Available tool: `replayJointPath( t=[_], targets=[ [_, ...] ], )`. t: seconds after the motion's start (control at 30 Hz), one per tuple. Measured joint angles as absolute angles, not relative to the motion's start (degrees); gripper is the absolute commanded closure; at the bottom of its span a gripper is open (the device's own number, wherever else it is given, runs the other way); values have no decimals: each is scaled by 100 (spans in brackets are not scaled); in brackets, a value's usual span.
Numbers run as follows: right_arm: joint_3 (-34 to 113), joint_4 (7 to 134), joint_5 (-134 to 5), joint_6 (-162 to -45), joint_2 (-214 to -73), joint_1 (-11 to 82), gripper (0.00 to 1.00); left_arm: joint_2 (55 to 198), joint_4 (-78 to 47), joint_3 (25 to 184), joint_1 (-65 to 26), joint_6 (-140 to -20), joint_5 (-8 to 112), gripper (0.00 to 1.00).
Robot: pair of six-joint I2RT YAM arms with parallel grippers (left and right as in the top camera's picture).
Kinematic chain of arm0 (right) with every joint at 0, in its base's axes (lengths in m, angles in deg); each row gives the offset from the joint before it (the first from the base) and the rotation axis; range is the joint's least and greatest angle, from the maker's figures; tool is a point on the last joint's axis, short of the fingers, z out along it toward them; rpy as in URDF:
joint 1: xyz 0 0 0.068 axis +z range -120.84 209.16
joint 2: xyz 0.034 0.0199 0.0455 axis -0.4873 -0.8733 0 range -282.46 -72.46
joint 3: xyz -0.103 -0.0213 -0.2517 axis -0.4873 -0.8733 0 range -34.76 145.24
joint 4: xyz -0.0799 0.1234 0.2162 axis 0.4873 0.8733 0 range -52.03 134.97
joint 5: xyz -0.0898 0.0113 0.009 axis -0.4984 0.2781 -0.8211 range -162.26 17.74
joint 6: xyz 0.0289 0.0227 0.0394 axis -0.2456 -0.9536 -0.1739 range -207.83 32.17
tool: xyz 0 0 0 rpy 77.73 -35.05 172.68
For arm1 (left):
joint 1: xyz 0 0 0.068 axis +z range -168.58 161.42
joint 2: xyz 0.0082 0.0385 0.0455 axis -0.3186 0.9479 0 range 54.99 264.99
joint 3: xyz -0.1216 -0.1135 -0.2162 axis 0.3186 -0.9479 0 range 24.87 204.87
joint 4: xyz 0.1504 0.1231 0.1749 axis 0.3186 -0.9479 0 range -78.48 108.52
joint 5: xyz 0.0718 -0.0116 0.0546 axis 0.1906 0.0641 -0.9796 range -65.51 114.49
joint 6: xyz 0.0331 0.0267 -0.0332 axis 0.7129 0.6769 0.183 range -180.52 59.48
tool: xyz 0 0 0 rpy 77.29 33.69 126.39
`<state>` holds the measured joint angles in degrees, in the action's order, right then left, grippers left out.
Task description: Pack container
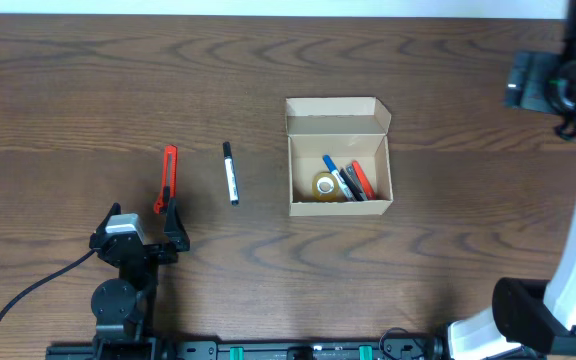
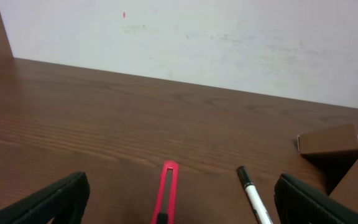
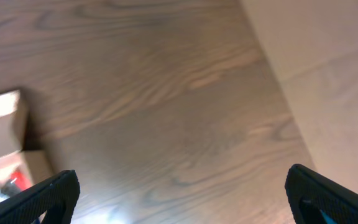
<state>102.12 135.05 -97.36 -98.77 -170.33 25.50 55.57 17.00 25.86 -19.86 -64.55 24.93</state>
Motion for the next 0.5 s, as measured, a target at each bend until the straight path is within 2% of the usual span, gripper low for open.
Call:
replayJointPath(
  t=[0.3, 0.5],
  targets=[
    [10212, 13505, -10053, -10039, -16971, 1324, 1, 5557, 1700, 2586, -1986, -6455, 2493, 5],
    [10212, 13505, -9907, -10104, -16971, 985, 1, 5557, 1700, 2586, -1986, -6455, 2493, 5]
  ],
)
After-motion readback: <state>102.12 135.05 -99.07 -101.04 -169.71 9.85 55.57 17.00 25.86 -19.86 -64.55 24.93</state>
